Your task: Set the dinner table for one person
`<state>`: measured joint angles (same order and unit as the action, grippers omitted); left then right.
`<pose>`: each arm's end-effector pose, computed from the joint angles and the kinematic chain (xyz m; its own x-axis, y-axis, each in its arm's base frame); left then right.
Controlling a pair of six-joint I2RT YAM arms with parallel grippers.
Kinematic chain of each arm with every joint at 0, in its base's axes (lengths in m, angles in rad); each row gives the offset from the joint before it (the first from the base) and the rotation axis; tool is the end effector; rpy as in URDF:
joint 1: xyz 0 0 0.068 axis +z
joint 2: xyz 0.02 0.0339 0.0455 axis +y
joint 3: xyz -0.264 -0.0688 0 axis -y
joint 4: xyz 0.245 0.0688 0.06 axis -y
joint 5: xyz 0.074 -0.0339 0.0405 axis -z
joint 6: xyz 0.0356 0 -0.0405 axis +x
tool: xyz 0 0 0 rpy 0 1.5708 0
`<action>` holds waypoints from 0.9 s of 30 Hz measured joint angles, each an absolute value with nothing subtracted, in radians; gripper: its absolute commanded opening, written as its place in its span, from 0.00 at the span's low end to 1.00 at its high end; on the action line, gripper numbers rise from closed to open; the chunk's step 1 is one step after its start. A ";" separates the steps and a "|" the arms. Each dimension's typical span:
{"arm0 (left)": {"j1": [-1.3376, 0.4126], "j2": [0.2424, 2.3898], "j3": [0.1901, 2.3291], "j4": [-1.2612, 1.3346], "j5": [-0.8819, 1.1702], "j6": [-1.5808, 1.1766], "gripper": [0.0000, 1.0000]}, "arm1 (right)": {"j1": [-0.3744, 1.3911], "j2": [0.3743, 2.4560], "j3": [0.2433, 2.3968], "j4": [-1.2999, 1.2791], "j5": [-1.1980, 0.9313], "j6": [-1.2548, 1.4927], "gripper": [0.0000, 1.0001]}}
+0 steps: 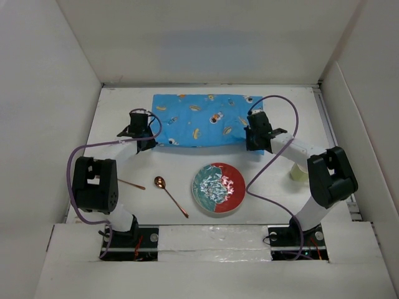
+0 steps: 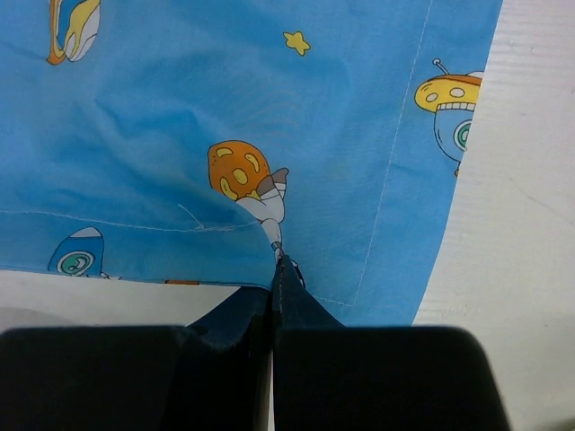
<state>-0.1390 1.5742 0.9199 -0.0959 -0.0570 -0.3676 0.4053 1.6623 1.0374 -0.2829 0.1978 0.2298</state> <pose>0.3290 -0.0440 0.2013 -0.6650 -0.2693 -0.6966 -0.1521 0.9620 -0.2267 0.3198 0.1296 0.1959 -0.7680 -0.0865 -0.6346 -0.1032 0.9946 -0.0106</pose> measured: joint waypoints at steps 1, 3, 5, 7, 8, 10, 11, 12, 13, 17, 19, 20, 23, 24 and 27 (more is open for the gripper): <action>-0.142 1.574 0.920 -0.099 -0.054 -0.367 0.00 | 0.405 1.662 1.036 -0.284 0.197 0.233 0.00; -0.142 1.574 0.920 -0.110 -0.048 -0.367 0.00 | 0.407 1.656 1.029 -0.292 0.193 0.240 0.00; -0.142 1.574 0.912 -0.120 -0.038 -0.367 0.00 | 0.407 1.645 1.023 -0.304 0.191 0.245 0.00; -0.142 1.573 0.895 -0.132 -0.028 -0.367 0.00 | 0.407 1.631 1.022 -0.323 0.190 0.254 0.00; -0.142 1.573 0.886 -0.140 -0.021 -0.367 0.00 | 0.407 1.628 1.022 -0.331 0.187 0.258 0.00; -0.142 1.572 0.870 -0.159 -0.002 -0.367 0.00 | 0.407 1.623 1.022 -0.353 0.178 0.264 0.00; -0.142 1.570 0.862 -0.167 0.004 -0.367 0.00 | 0.407 1.623 1.022 -0.364 0.173 0.267 0.01; -0.142 1.567 0.855 -0.177 0.008 -0.367 0.00 | 0.407 1.623 1.019 -0.373 0.164 0.270 0.02; -0.142 1.563 0.850 -0.185 0.012 -0.367 0.00 | 0.407 1.623 1.016 -0.383 0.158 0.274 0.06; -0.142 1.552 0.845 -0.204 0.024 -0.367 0.00 | 0.407 1.623 0.999 -0.411 0.139 0.292 0.19; -0.142 1.547 0.845 -0.208 0.027 -0.366 0.11 | 0.408 1.624 0.993 -0.426 0.134 0.300 0.35; -0.142 1.544 0.845 -0.209 0.029 -0.367 0.16 | 0.408 1.624 0.992 -0.432 0.131 0.305 0.40; -0.142 1.527 0.845 -0.219 0.030 -0.367 0.31 | 0.411 1.621 0.992 -0.450 0.121 0.309 0.52; -0.142 1.518 0.846 -0.224 0.030 -0.368 0.33 | 0.413 1.617 0.993 -0.461 0.120 0.309 0.53; -0.142 1.482 0.860 -0.250 0.030 -0.368 0.34 | 0.414 1.578 0.999 -0.507 0.115 0.308 0.56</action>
<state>-0.1425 1.4818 0.8604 -0.2504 0.0299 -0.3676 0.4137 1.5776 0.9989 -0.5068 0.1150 0.3080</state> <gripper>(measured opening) 0.328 0.537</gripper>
